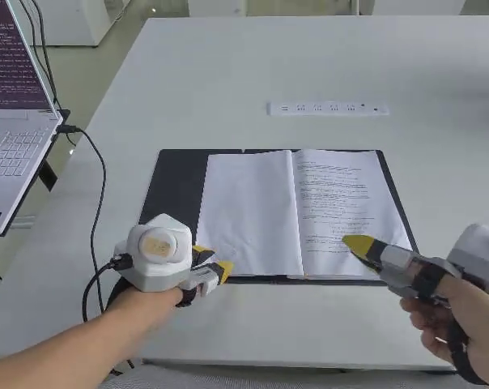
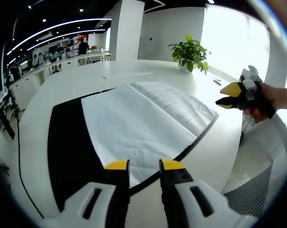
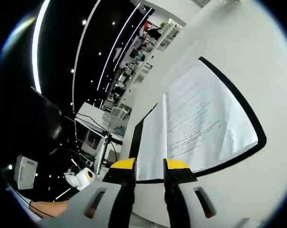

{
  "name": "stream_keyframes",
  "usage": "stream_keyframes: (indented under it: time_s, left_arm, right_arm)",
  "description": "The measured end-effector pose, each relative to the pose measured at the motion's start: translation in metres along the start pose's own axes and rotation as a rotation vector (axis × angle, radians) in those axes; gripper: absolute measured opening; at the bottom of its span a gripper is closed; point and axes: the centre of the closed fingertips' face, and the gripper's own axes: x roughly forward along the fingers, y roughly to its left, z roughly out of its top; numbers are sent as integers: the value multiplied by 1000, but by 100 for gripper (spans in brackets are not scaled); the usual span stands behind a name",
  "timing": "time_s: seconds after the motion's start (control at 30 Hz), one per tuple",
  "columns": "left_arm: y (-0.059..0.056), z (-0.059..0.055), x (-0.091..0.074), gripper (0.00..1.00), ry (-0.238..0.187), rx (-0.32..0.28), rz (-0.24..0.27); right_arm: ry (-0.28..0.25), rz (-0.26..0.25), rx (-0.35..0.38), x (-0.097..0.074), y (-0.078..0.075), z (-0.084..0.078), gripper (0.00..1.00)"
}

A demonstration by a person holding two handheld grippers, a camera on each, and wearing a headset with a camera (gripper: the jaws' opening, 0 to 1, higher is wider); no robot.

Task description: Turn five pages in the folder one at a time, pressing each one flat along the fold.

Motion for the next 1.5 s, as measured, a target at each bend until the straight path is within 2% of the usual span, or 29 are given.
stream_keyframes:
  time_s: [0.07,0.17,0.27,0.33,0.5,0.63,0.87,1.13,1.3,1.5]
  left_arm:
    - [-3,8,-10,28,-15,3,3]
    - [-9,17,-27,35,-29,5,1]
    - [-14,22,-42,42,-50,-7,-2]
    - [-19,25,-52,48,-58,-11,2]
    - [-30,28,-71,56,-73,-1,0]
    - [-38,31,-81,59,-72,32,3]
    - [-49,33,-86,61,-72,34,10]
    - [-52,35,-86,61,-75,22,26]
    - [-57,35,-75,60,-57,38,16]
    - [-73,38,-48,59,-30,77,-25]
  right_arm:
    - [-35,-46,-85,-18,0,9,23]
    - [-56,-95,-178,-37,-1,14,30]
    - [-65,-129,-286,-56,0,19,30]
    - [-89,-146,-322,-65,0,25,31]
    - [-105,-187,-433,-85,1,29,32]
    - [-104,-210,-446,-95,-7,25,33]
    - [-118,-230,-422,-107,-19,24,34]
    - [-124,-227,-418,-106,-22,32,34]
    - [-118,-216,-428,-100,-23,36,34]
    - [-93,-213,-423,-94,-30,33,34]
